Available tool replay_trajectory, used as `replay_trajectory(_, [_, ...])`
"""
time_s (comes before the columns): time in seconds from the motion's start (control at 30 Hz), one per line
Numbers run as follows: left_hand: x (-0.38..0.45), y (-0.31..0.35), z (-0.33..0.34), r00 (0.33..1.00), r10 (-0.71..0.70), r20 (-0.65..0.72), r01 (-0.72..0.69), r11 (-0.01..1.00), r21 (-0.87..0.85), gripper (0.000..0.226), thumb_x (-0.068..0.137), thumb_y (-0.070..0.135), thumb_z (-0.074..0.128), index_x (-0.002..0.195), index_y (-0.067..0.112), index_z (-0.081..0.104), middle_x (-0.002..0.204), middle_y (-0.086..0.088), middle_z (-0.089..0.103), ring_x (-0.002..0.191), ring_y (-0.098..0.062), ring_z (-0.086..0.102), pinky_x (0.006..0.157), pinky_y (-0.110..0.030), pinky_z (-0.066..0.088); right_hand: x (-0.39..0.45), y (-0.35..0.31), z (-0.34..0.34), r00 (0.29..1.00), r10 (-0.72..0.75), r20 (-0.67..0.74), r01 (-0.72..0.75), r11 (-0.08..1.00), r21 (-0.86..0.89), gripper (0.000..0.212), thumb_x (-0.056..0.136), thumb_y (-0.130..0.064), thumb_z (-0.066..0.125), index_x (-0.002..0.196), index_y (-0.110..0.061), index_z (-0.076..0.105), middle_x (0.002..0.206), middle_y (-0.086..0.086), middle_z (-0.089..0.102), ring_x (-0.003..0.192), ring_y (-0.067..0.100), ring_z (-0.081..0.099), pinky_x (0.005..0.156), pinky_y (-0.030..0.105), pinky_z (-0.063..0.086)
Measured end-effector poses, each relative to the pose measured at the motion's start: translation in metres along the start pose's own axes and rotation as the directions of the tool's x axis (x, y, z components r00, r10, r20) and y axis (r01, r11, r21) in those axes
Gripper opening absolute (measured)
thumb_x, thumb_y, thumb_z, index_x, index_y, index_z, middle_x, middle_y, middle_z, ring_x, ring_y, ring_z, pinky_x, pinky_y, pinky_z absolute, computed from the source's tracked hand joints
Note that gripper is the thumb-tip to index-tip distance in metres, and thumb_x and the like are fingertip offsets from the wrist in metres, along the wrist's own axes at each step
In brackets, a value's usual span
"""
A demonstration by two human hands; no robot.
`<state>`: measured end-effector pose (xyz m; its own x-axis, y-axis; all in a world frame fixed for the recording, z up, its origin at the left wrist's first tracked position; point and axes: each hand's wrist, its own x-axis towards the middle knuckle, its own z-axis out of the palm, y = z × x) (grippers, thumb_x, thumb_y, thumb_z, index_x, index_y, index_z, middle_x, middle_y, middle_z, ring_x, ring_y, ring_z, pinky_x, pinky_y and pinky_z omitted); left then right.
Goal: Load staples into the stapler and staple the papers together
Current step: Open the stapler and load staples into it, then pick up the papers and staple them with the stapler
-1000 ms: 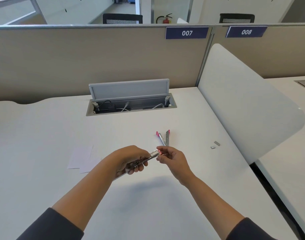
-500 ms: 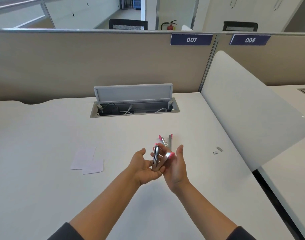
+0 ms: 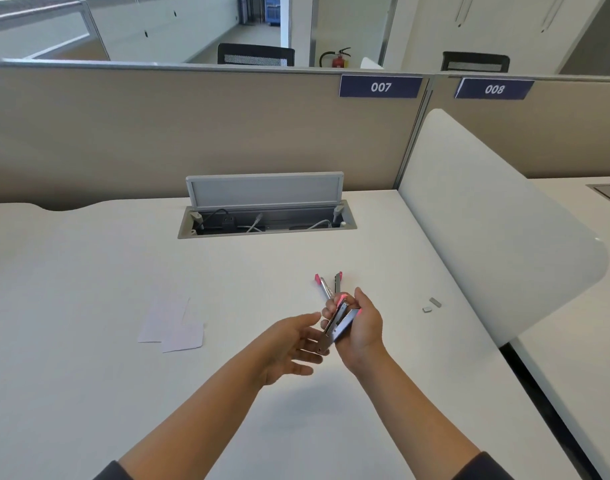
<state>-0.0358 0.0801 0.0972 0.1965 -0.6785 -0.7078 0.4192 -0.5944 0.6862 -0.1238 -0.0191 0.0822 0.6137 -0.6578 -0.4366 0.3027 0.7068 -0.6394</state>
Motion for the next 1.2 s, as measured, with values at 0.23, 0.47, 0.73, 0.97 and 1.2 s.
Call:
replay_trajectory(0.23, [0.0,-0.009,-0.009,0.999,-0.02,-0.041,0.021,1.0,0.019,0.033,0.091,0.036,0.052,0.097,0.007,0.066,0.092,-0.01,0.069,0.084,-0.023,0.062,0.074,-0.033,0.047,0.001,0.0,-0.001,0.998,0.024,-0.055,-0.026,0.999,-0.024,0.051,0.095,-0.034,0.027,0.054,-0.009,0.044,0.045,0.006,0.046,0.044,0.017,0.038,0.048,0.026,0.029])
replay_trajectory(0.47, [-0.002,-0.01,-0.001,0.991,0.092,0.099,-0.09,0.995,-0.031,0.029,0.087,0.011,0.058,0.11,-0.006,0.065,0.104,-0.019,0.068,0.082,-0.023,0.068,0.07,-0.024,0.056,0.002,0.003,0.004,0.994,0.065,-0.083,-0.069,0.996,-0.053,0.054,0.094,-0.031,0.027,0.046,-0.012,0.043,0.039,0.005,0.042,0.036,0.015,0.034,0.043,0.02,0.025])
replay_trajectory(0.73, [0.002,-0.015,-0.003,0.981,0.178,0.075,-0.182,0.982,0.047,0.022,0.082,-0.002,0.061,0.104,-0.004,0.066,0.097,-0.017,0.071,0.079,-0.018,0.07,0.071,-0.02,0.056,-0.001,-0.001,0.007,0.991,0.13,-0.034,-0.133,0.987,-0.091,0.049,0.092,-0.044,0.035,0.06,-0.011,0.052,0.05,0.005,0.052,0.046,0.016,0.043,0.051,0.026,0.032])
replay_trajectory(0.97, [0.003,-0.023,-0.011,0.981,0.192,0.037,-0.185,0.971,-0.15,0.015,0.082,-0.002,0.064,0.096,0.0,0.069,0.085,-0.011,0.072,0.071,-0.017,0.07,0.067,-0.021,0.056,-0.001,0.004,0.005,0.981,0.168,0.096,-0.127,0.932,-0.338,0.068,0.084,-0.071,0.029,0.106,-0.016,0.063,0.082,0.006,0.067,0.076,0.019,0.061,0.074,0.032,0.049])
replay_trajectory(1.2, [-0.004,-0.041,-0.026,0.937,0.29,-0.194,-0.312,0.945,-0.093,0.012,0.074,0.003,0.073,0.084,0.008,0.073,0.081,-0.01,0.074,0.068,-0.016,0.071,0.065,-0.02,0.056,-0.008,0.044,0.015,0.985,0.156,0.067,-0.05,0.646,-0.762,0.023,0.087,-0.026,0.059,0.1,-0.007,0.059,0.09,0.008,0.066,0.077,0.018,0.061,0.066,0.028,0.047])
